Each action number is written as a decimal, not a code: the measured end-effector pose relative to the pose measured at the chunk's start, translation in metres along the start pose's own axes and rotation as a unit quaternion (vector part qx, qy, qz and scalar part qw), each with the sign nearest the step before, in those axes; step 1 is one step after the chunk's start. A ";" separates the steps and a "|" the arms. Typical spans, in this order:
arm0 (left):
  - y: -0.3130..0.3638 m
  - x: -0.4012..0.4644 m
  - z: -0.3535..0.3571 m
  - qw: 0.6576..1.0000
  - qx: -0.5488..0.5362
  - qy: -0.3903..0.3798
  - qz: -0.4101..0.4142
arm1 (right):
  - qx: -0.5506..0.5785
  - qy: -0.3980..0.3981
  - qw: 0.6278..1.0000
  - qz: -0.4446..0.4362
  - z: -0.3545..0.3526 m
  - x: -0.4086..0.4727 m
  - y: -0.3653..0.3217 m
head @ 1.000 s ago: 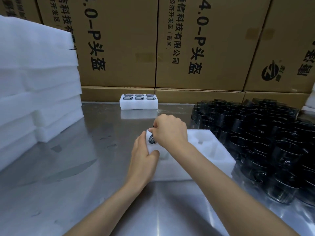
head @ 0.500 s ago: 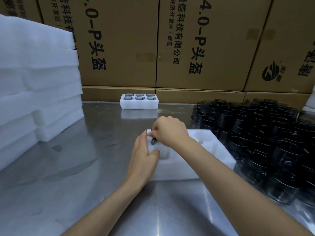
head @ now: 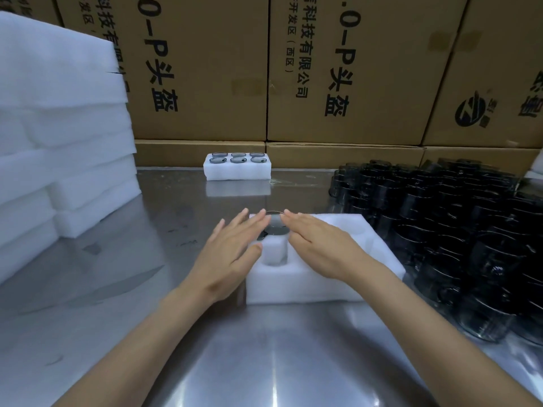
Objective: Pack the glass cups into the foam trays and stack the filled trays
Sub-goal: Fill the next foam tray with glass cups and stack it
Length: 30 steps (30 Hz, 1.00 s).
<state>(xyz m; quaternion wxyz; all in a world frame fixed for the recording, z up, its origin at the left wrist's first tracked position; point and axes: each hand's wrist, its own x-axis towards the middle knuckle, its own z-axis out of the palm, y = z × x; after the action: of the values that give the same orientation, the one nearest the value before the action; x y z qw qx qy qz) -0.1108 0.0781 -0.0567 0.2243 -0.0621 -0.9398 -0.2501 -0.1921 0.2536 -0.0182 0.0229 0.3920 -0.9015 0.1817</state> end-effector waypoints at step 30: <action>0.027 -0.007 0.004 0.966 0.158 0.076 0.190 | -0.128 0.112 0.896 0.409 -0.033 -0.034 0.060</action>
<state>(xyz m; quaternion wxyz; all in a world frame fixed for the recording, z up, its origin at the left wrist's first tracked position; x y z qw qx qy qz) -0.1002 0.1034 -0.0506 0.3450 -0.1840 -0.9187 -0.0553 -0.2150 0.3264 -0.0120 0.0979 -0.0407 -0.9893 0.1007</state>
